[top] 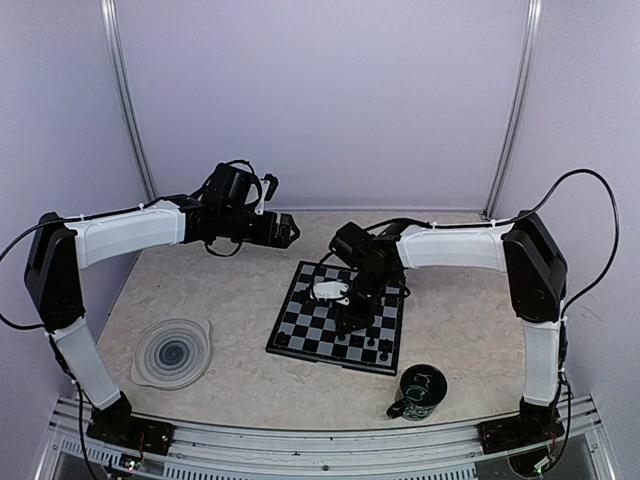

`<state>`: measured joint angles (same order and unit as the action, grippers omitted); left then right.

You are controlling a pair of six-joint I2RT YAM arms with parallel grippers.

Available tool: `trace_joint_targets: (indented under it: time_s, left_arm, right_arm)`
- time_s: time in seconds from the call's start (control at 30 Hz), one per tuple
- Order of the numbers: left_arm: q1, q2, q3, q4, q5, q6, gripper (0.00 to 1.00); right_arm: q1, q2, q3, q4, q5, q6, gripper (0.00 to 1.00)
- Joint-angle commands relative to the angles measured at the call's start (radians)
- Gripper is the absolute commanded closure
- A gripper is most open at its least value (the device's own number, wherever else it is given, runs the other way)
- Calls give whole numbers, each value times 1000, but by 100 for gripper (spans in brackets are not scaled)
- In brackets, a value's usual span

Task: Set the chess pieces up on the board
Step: Place the pawn at d7, then pick up the bishop from the chessboard.

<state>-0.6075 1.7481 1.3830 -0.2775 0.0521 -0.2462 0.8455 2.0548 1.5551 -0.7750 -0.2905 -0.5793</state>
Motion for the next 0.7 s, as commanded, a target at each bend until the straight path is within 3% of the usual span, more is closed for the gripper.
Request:
trace_joint_targets:
  time_s: [0.0,0.1,0.23,0.3,0.37,0.5,0.67]
  left_arm:
    - [-2,-46,-13,66,-40,0,1]
    - [-26,-148,-132,215,-22,63,1]
    - [-129,-333,-320,499,-135,217,1]
    - [-146,-408,-429,611,-200,221,1]
    - [-132,-428,-443,605,-257,186,1]
    - [-131,-290,-234,328,-265,227,1]
    - [-164,-285,-297,447,-248,273,1]
  right_arm:
    - [-50,-87,45,-24,-4,-10,68]
    - [-119,-118,24,-6,-3,-16,68]
    - [-223,-157,-35,59,-22,-10,69]
    - [-274,-175,-69,94,-33,2,69]
    - [-307,-194,-93,118,-47,7,69]
    - [-335,-245,-163,169,-51,-1,69]
    - [-339,-285,-242,216,-82,-22,69]
